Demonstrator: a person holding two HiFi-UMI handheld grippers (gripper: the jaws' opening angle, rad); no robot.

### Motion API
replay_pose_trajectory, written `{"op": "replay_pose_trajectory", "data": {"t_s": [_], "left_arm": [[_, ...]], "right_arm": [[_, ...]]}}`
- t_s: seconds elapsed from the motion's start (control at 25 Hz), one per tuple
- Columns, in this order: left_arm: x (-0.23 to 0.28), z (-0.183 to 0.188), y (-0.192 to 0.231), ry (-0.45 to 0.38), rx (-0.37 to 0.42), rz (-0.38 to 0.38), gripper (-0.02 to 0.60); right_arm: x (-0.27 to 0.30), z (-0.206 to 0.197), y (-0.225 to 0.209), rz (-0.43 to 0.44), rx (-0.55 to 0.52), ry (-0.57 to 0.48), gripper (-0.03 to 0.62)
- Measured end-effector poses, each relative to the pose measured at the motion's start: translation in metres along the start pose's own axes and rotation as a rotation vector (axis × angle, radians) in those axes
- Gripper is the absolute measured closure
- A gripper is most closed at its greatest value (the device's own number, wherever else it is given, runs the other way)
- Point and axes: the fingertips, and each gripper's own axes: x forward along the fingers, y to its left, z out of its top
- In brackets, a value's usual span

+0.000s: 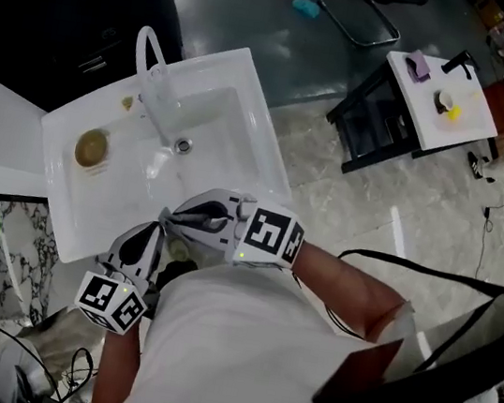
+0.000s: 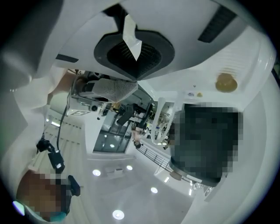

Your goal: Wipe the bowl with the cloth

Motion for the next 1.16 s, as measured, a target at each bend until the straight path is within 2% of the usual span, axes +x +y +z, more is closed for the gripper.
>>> {"op": "replay_pose_trajectory", "data": {"t_s": [0.48,1.16], "left_arm": [[-0.002,-0.017,-0.022,-0.007,-0.021,0.033,0.571],[-0.008,-0.036,-0.051,-0.005,-0.025,0.051,0.571]], "right_arm": [[-0.012,-0.006,0.020,0.066,-0.049,0.033,0.562],[-0.036,-0.018,0.047,0.063,-0.066,0.033,0.562]]}}
